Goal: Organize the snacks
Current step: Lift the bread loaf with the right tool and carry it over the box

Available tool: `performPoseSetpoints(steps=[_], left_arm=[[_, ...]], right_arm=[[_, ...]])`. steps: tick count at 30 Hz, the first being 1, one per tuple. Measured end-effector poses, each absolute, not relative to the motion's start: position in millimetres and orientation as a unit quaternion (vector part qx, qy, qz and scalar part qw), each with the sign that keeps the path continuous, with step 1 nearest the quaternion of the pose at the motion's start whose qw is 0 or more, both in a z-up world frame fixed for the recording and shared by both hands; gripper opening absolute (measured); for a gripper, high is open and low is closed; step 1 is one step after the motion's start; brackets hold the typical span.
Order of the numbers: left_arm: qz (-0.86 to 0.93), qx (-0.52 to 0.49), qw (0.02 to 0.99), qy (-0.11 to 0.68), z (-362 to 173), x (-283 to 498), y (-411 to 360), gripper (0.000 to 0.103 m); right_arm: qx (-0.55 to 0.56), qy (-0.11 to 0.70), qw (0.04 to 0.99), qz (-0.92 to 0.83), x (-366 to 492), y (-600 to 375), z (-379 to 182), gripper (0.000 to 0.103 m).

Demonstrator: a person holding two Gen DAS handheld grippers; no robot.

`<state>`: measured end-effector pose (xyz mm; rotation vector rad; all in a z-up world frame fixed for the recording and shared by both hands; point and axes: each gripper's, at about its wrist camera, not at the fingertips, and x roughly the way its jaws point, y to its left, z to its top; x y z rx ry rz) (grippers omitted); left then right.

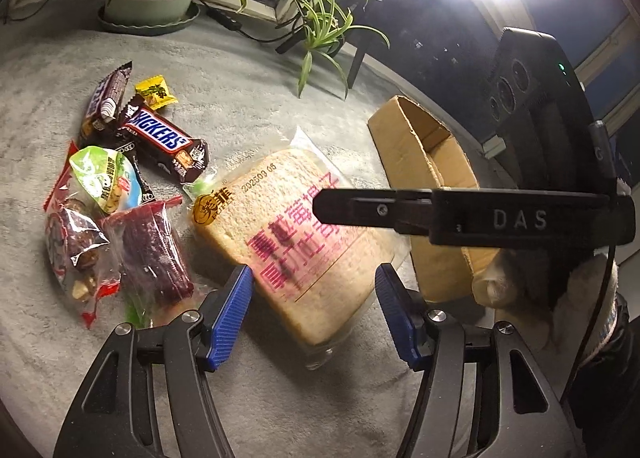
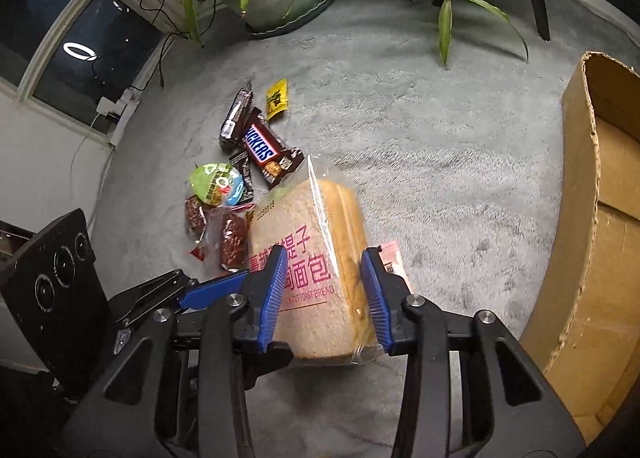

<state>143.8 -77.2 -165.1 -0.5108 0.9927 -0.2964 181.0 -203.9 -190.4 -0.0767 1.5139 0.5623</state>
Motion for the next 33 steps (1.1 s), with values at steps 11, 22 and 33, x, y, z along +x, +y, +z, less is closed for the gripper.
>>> performPoseSetpoints(steps=[11,22,33], left_arm=[[-0.116,-0.207,0.852,0.466,-163.5,128.1,-80.5,0.051],[-0.126,-0.254,0.828,0.483,-184.2,135.7,-71.5,0.058],[-0.134,-0.243,0.835,0.476,-175.9,140.9,-78.1,0.059]], right_arm=[[-0.052,0.679,0.691,0.242,175.3,-204.6,-193.8,0.034],[-0.007,0.69,0.685,0.234,185.2,-218.8,-203.6,0.034],[-0.018,0.682,0.692,0.235,176.3,-213.2,-190.5,0.034]])
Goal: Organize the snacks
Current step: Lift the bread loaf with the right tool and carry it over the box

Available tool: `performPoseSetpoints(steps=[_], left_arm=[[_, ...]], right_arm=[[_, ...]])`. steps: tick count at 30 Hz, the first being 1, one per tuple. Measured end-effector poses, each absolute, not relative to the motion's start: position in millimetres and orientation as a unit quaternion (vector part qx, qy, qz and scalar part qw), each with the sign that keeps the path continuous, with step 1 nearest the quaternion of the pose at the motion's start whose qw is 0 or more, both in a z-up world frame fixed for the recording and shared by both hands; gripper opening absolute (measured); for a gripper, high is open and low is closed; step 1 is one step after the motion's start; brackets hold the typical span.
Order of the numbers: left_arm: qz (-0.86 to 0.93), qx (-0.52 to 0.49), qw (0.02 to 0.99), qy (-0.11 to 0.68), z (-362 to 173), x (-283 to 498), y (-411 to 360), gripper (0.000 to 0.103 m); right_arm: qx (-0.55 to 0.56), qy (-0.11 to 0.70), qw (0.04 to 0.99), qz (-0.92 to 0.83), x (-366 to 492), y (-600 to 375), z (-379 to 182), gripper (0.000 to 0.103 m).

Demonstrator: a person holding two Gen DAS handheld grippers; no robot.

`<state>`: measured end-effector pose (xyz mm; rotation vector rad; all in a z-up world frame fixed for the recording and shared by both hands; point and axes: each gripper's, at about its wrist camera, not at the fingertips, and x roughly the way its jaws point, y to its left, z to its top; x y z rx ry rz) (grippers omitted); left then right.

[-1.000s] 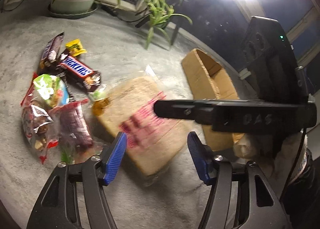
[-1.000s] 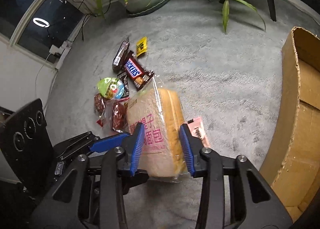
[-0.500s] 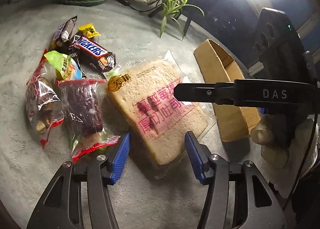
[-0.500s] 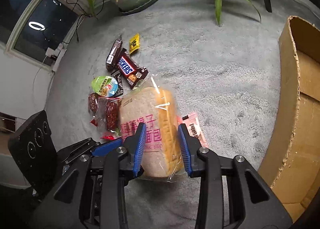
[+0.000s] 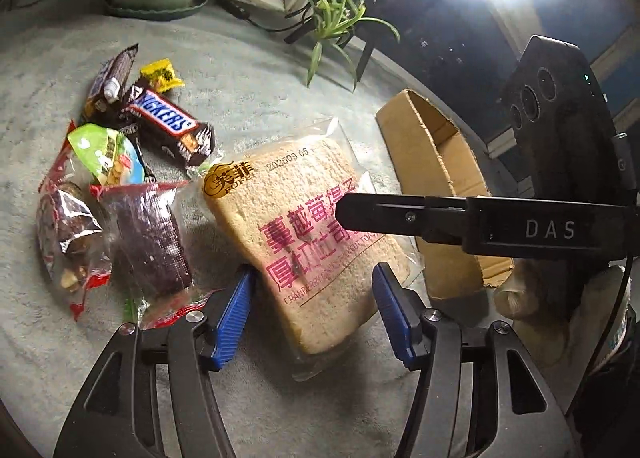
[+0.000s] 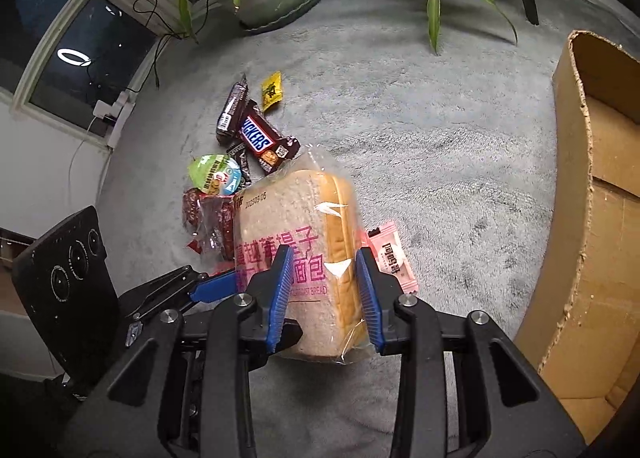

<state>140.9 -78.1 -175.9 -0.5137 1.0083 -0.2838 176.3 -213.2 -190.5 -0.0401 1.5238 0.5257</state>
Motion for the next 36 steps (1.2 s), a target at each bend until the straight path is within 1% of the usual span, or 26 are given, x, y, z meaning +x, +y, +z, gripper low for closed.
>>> performPoseSetpoints(steps=[16,27,36], left_arm=[[-0.16,-0.2,0.865,0.433,-128.0,138.4,-104.1,0.059],[-0.213,-0.172,0.866,0.42,-109.3,161.1,-170.0,0.059],[-0.254,-0.154,0.853,0.429,-115.2,189.2,-235.7,0.059]], right_arm=[[0.01,0.633,0.739,0.232,166.0,-249.9,-126.4,0.034],[0.023,0.606,0.772,0.191,164.4,-325.8,-86.4,0.034],[0.034,0.598,0.788,0.142,161.6,-393.2,-73.8,0.034]])
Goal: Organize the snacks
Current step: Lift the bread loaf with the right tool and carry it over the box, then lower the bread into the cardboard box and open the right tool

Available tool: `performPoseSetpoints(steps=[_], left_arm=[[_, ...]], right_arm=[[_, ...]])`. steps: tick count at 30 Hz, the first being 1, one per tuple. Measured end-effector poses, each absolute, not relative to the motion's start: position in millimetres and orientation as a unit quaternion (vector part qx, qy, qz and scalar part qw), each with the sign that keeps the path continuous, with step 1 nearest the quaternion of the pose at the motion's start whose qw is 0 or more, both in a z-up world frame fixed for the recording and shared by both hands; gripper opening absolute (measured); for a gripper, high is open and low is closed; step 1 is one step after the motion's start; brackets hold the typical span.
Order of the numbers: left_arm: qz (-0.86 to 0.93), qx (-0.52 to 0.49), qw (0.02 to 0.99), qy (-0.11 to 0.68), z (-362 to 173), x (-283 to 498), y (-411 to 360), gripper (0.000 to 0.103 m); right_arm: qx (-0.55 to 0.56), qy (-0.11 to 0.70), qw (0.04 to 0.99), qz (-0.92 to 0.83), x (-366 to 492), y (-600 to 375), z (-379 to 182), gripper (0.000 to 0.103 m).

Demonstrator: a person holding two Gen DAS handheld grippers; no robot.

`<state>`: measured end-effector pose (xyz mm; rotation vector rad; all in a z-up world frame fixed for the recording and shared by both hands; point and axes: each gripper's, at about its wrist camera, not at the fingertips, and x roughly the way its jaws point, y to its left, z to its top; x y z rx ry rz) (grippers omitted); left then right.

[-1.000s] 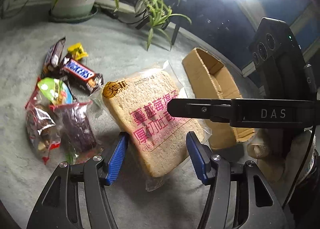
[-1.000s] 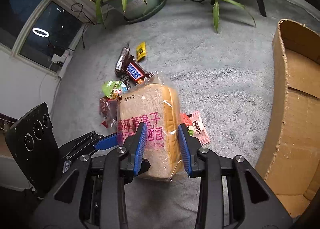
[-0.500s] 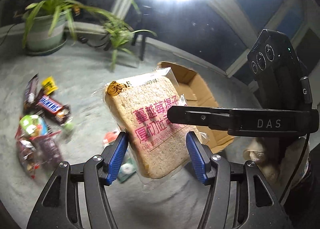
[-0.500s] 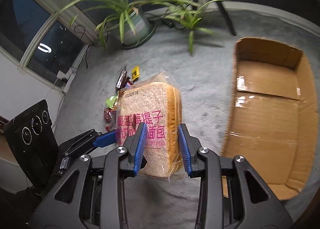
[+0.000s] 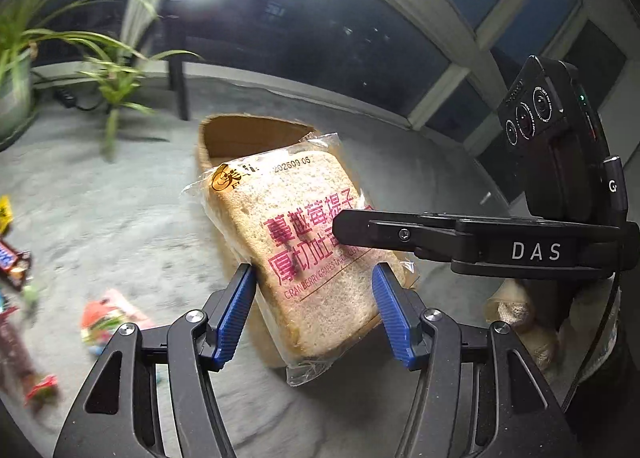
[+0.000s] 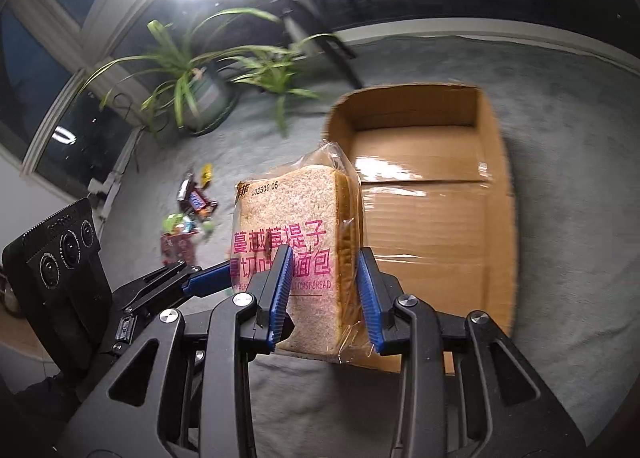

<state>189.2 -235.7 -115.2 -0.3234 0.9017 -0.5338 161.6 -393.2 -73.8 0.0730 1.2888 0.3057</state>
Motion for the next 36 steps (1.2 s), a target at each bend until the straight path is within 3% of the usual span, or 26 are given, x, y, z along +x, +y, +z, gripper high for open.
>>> performPoseSetpoints(steps=[19,35,36], left_arm=[[-0.277,-0.106,0.839,0.456,-130.3,214.3,-306.8,0.059],[-0.271,-0.103,0.859,0.421,-106.0,193.6,-274.1,0.059],[-0.27,-0.104,0.86,0.42,-104.6,192.0,-270.6,0.059]], right_arm=[[0.033,0.607,0.789,0.084,164.5,-454.6,-90.2,0.034],[0.017,0.584,0.809,0.069,154.6,-430.8,-76.8,0.035],[0.014,0.581,0.811,0.068,152.7,-426.4,-75.6,0.039]])
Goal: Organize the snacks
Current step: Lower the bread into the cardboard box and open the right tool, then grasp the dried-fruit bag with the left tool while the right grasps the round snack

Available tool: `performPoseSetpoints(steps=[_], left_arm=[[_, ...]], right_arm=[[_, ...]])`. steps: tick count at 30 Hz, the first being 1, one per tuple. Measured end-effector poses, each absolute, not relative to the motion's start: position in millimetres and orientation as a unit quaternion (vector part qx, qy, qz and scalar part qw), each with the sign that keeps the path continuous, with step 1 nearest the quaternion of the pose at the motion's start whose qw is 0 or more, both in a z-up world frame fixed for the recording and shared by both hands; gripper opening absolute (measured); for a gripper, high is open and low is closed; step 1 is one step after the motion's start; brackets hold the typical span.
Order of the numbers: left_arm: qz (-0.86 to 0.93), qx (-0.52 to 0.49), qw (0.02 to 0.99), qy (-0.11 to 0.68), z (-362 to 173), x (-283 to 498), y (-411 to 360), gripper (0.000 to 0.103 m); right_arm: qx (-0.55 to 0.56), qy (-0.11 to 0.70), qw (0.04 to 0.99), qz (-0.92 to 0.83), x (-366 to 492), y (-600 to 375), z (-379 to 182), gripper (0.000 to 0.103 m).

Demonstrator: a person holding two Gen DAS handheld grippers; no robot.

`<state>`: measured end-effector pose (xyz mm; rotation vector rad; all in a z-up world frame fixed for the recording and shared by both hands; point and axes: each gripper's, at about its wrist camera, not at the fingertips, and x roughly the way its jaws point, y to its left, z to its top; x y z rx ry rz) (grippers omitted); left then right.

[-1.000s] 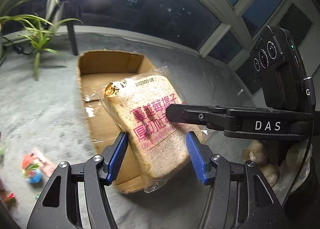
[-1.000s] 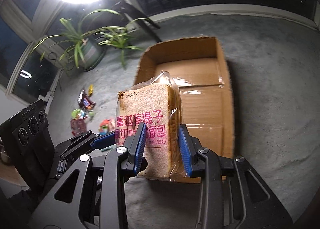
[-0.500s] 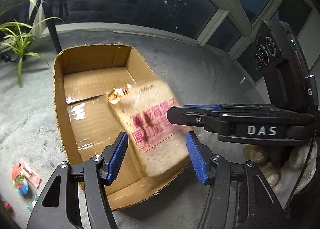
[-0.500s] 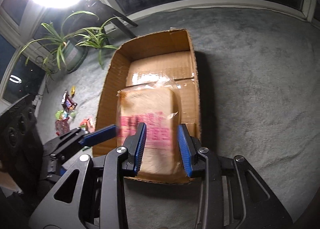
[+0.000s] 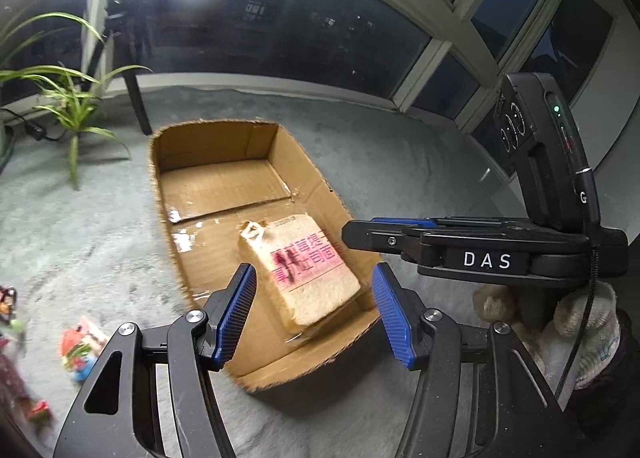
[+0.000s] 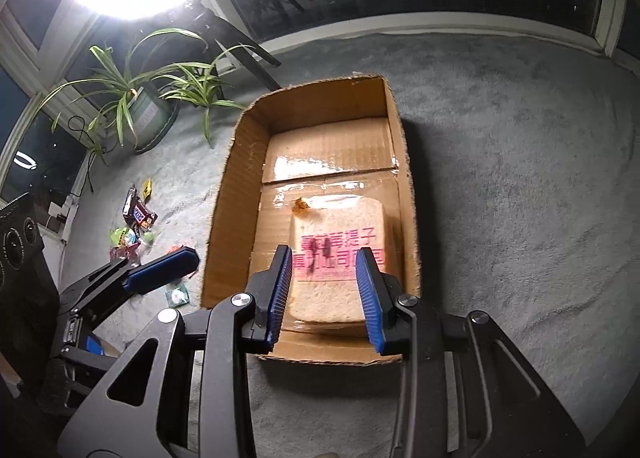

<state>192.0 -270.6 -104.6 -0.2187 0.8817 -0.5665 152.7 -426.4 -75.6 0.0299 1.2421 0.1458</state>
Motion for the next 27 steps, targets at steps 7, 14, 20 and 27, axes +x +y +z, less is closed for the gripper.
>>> performPoseSetpoints(steps=[7,14,20,27], left_arm=[[-0.257,-0.105,0.87,0.408,-95.9,171.6,-231.7,0.059],[-0.224,-0.101,0.884,0.397,-91.7,146.1,-175.7,0.059],[-0.174,-0.117,0.896,0.392,-95.2,127.7,-115.8,0.06],[-0.127,-0.126,0.895,0.408,-116.4,111.6,-68.8,0.06]], right_arm=[[-0.005,0.555,0.828,0.08,136.6,-388.0,-65.3,0.056],[-0.03,0.529,0.839,0.122,118.8,-328.2,-58.9,0.056],[-0.049,0.513,0.843,0.155,105.5,-279.8,-68.4,0.065],[-0.058,0.533,0.825,0.178,96.6,-242.8,-104.4,0.065]])
